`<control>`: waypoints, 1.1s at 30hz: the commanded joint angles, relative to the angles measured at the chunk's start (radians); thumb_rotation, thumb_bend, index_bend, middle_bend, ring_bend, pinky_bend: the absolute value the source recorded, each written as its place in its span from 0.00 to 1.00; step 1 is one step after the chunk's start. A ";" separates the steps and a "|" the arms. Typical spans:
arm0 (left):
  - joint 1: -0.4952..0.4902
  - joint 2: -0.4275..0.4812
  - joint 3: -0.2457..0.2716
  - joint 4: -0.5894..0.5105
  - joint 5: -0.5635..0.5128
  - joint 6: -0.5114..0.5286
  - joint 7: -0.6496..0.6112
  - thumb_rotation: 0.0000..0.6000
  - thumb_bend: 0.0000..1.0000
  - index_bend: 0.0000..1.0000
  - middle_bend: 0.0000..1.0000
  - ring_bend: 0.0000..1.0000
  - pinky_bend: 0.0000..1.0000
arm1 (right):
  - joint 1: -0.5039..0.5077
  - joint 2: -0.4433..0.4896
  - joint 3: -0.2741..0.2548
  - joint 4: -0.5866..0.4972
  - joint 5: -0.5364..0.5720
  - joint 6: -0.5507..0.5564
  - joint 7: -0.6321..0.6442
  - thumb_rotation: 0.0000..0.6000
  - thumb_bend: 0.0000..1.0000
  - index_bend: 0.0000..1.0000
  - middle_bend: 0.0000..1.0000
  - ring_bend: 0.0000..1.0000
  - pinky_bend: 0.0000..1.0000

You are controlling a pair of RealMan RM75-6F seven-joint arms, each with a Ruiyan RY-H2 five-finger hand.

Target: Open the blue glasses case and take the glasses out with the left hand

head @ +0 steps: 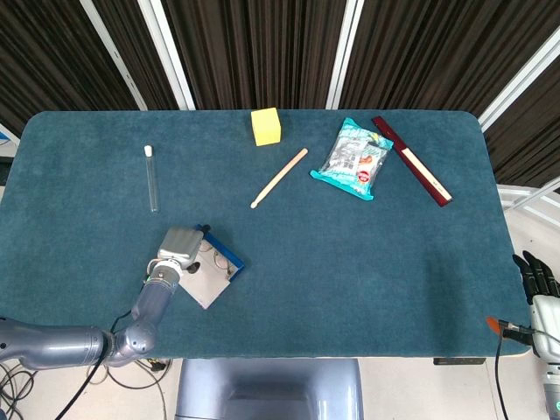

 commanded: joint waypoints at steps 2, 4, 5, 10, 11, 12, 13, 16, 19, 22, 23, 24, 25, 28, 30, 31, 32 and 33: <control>0.011 0.037 0.028 -0.020 -0.010 0.006 -0.003 1.00 0.31 0.22 0.99 0.92 0.96 | 0.000 0.000 0.000 -0.001 -0.001 0.001 0.000 1.00 0.17 0.00 0.00 0.00 0.19; 0.021 0.055 0.036 -0.032 -0.002 0.009 -0.016 1.00 0.31 0.25 1.00 0.92 0.96 | -0.001 -0.001 -0.001 -0.001 -0.001 0.001 -0.002 1.00 0.17 0.00 0.00 0.00 0.19; 0.029 0.067 0.040 -0.041 0.005 0.010 -0.027 1.00 0.31 0.26 1.00 0.92 0.96 | -0.001 -0.001 -0.001 -0.001 -0.001 0.001 -0.002 1.00 0.17 0.00 0.00 0.00 0.19; 0.068 0.126 0.074 -0.082 0.048 0.012 -0.071 1.00 0.30 0.29 1.00 0.92 0.96 | -0.001 -0.001 -0.001 -0.003 0.001 0.001 -0.004 1.00 0.17 0.00 0.00 0.00 0.19; 0.075 0.137 0.079 -0.089 0.058 0.012 -0.081 1.00 0.30 0.29 1.00 0.92 0.96 | -0.001 -0.001 -0.001 -0.004 0.001 0.000 -0.004 1.00 0.17 0.00 0.00 0.00 0.19; 0.083 0.147 0.083 -0.095 0.067 0.012 -0.093 1.00 0.30 0.28 1.00 0.92 0.96 | -0.001 -0.001 -0.001 -0.004 0.002 -0.001 -0.004 1.00 0.17 0.00 0.00 0.00 0.19; 0.090 0.156 0.086 -0.100 0.079 0.012 -0.104 1.00 0.31 0.28 1.00 0.92 0.96 | -0.001 -0.002 -0.001 -0.005 0.002 -0.001 -0.005 1.00 0.17 0.00 0.00 0.00 0.19; 0.111 0.166 0.084 -0.100 0.117 0.022 -0.145 1.00 0.30 0.27 1.00 0.92 0.96 | 0.000 -0.002 -0.001 -0.006 0.001 -0.001 -0.007 1.00 0.17 0.00 0.00 0.00 0.19; 0.126 0.162 0.070 -0.097 0.154 0.036 -0.186 1.00 0.30 0.28 1.00 0.93 0.97 | 0.000 -0.002 -0.001 -0.007 0.001 -0.001 -0.007 1.00 0.17 0.00 0.00 0.00 0.19; 0.146 0.137 0.049 -0.087 0.231 0.069 -0.241 1.00 0.30 0.32 1.00 0.94 0.98 | -0.001 -0.003 -0.001 -0.006 0.001 0.000 -0.007 1.00 0.17 0.00 0.00 0.00 0.19; 0.151 0.127 0.045 -0.082 0.257 0.078 -0.256 1.00 0.30 0.35 1.00 0.94 0.98 | 0.000 -0.003 -0.001 -0.006 0.001 0.000 -0.006 1.00 0.17 0.00 0.00 0.00 0.19; 0.154 0.115 0.040 -0.077 0.282 0.087 -0.267 1.00 0.30 0.37 1.00 0.95 0.98 | 0.000 -0.002 0.000 -0.006 0.001 0.000 -0.005 1.00 0.17 0.00 0.00 0.00 0.19; 0.156 0.104 0.038 -0.070 0.303 0.095 -0.274 1.00 0.30 0.38 1.00 0.95 0.99 | 0.000 -0.002 0.000 -0.006 0.002 -0.001 -0.005 1.00 0.17 0.00 0.00 0.00 0.19; 0.157 0.067 0.030 -0.051 0.350 0.114 -0.282 1.00 0.30 0.42 1.00 0.95 0.99 | 0.000 -0.001 0.000 -0.006 0.002 -0.001 -0.003 1.00 0.17 0.00 0.00 0.00 0.19; 0.153 0.045 0.025 -0.038 0.360 0.118 -0.277 1.00 0.30 0.43 1.00 0.95 0.99 | 0.000 -0.001 0.000 -0.006 0.002 -0.001 -0.003 1.00 0.17 0.00 0.00 0.00 0.19; 0.149 0.033 0.022 -0.031 0.361 0.118 -0.271 1.00 0.30 0.44 1.00 0.95 0.99 | 0.000 0.000 0.000 -0.006 0.003 -0.002 -0.002 1.00 0.17 0.00 0.00 0.00 0.19; 0.146 0.022 0.018 -0.024 0.359 0.118 -0.265 1.00 0.30 0.44 1.00 0.95 0.99 | 0.000 0.000 0.000 -0.006 0.003 -0.002 -0.001 1.00 0.17 0.00 0.00 0.00 0.19; 0.141 0.011 0.014 -0.017 0.357 0.118 -0.257 1.00 0.30 0.44 1.00 0.95 0.99 | 0.000 0.000 0.000 -0.005 0.002 -0.002 -0.001 1.00 0.17 0.00 0.00 0.00 0.19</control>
